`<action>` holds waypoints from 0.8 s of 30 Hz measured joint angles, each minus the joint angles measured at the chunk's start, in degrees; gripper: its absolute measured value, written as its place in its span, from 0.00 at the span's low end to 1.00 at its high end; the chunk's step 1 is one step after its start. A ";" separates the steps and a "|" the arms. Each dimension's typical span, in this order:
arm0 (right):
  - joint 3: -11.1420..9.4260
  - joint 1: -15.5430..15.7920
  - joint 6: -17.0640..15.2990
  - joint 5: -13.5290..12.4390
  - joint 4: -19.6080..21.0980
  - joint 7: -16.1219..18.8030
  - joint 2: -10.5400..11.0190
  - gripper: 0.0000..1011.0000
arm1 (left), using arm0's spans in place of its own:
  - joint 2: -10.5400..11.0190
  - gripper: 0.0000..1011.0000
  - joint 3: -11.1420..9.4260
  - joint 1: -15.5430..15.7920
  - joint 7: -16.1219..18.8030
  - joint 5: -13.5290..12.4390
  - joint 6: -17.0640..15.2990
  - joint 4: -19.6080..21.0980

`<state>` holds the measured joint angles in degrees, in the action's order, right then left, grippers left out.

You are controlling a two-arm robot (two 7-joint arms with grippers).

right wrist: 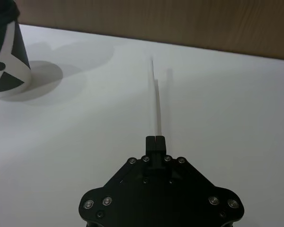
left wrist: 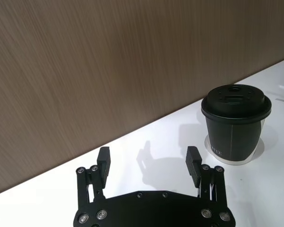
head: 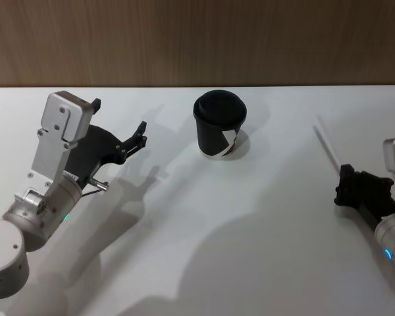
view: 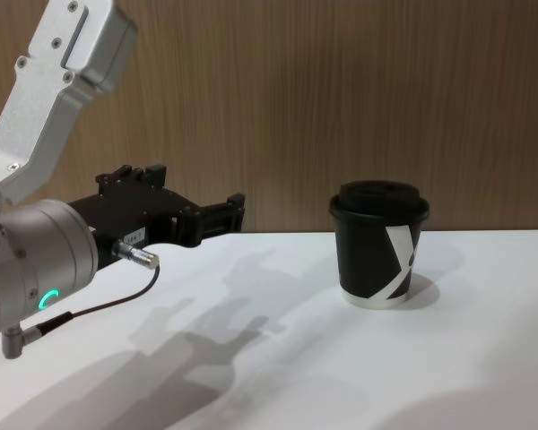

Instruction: Pick up the straw with one hand, pass it to the other hand, and insert it into the cup.

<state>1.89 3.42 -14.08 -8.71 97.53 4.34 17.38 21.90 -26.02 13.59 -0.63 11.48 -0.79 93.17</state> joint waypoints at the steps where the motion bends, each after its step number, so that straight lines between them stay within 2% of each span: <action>1: 0.09 -0.03 0.44 0.21 0.06 0.12 0.18 0.00 | -0.01 0.99 0.00 0.00 0.00 0.00 0.00 0.00; 11: 1.07 -0.45 7.87 3.48 1.06 2.45 2.76 0.00 | 0.00 0.99 0.00 0.00 0.00 0.00 0.00 0.00; 24: 2.04 -1.58 17.08 5.03 2.43 7.51 6.25 0.00 | -0.01 0.99 0.00 0.00 0.00 0.00 0.00 0.00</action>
<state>3.92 1.84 3.00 -3.68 99.96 11.85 23.63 21.89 -26.02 13.59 -0.63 11.48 -0.80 93.18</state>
